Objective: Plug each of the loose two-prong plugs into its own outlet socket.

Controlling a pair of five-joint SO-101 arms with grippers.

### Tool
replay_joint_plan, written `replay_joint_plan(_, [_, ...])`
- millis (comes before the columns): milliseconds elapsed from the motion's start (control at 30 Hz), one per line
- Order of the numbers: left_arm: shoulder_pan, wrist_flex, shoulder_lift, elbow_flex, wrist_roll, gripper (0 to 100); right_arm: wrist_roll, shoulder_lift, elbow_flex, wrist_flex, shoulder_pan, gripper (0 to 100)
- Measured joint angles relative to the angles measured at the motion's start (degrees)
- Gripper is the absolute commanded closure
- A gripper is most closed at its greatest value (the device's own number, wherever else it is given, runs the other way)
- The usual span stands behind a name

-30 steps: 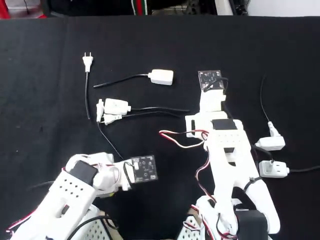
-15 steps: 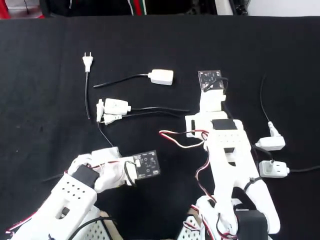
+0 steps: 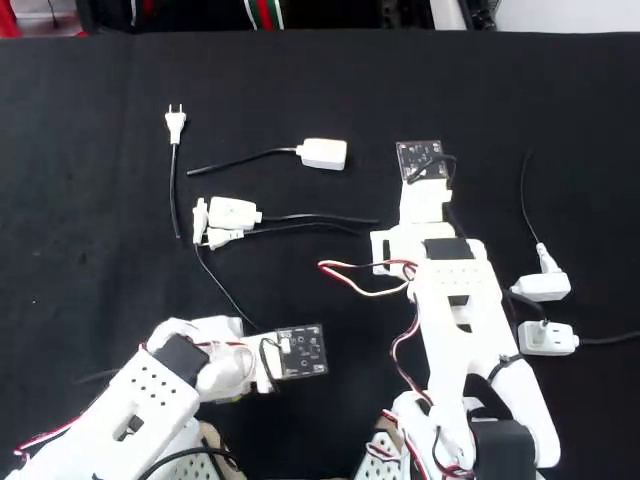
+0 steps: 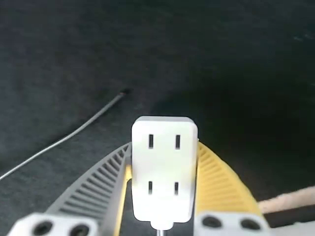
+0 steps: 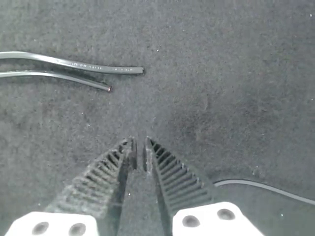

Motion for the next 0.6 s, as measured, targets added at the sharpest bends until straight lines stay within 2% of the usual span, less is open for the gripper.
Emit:
replay_joint_plan(133, [0.88,-2.55,0.0,0.0,4.22,85,0.0,0.0,0.0,0.0,0.0,96.2])
replay_joint_plan(267, [0.88,-4.4,0.0,0.0,10.9,66,0.0,0.0,0.0,0.0,0.0,96.2])
replay_joint_plan(367, [0.88,-4.4,0.0,0.0,12.31,54,0.0,0.0,0.0,0.0,0.0,96.2])
replay_joint_plan(600, [-0.88,-4.4,-0.09,-0.97,10.99,61,0.0,0.0,0.0,0.0,0.0,96.2])
